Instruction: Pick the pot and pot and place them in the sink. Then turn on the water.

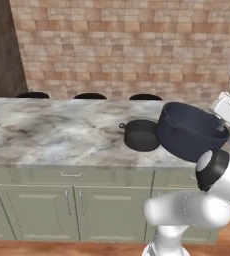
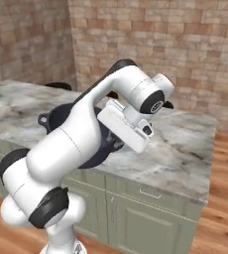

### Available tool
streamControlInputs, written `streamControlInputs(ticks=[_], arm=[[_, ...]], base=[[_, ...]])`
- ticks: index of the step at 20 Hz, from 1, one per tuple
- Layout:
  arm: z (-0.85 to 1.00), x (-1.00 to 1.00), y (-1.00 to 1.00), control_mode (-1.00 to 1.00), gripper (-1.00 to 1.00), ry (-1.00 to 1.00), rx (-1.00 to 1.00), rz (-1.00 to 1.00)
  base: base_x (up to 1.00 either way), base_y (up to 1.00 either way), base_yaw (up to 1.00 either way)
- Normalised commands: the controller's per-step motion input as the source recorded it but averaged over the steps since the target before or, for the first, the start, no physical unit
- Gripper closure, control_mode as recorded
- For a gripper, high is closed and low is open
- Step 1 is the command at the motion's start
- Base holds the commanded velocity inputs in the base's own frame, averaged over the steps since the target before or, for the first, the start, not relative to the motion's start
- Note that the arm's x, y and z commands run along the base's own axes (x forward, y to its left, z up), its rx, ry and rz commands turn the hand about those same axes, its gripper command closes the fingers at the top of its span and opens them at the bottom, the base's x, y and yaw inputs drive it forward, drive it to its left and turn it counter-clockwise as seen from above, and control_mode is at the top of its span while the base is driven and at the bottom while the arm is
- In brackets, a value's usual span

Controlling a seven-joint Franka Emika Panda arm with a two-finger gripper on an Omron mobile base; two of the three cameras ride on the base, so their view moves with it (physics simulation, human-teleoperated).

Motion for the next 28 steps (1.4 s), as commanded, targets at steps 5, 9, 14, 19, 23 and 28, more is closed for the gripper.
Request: streamControlInputs(ticks=[5,9,14,19,23,28], arm=[[0.0,0.0,0.0,1.0,1.0,0.0,0.0,0.0],[0.0,0.0,0.0,1.0,1.0,0.0,0.0,0.0],[0.0,0.0,0.0,1.0,1.0,0.0,0.0,0.0],[0.0,0.0,0.0,1.0,1.0,0.0,0.0,0.0],[0.0,0.0,0.0,1.0,1.0,0.0,0.0,0.0],[0.0,0.0,0.0,1.0,1.0,0.0,0.0,0.0]], base=[[-0.16,0.67,0.6],[0.0,0.41,0.66],[0.0,0.36,0.7],[-0.23,0.24,0.67],[-0.43,0.31,0.68],[-0.14,0.57,0.73]])
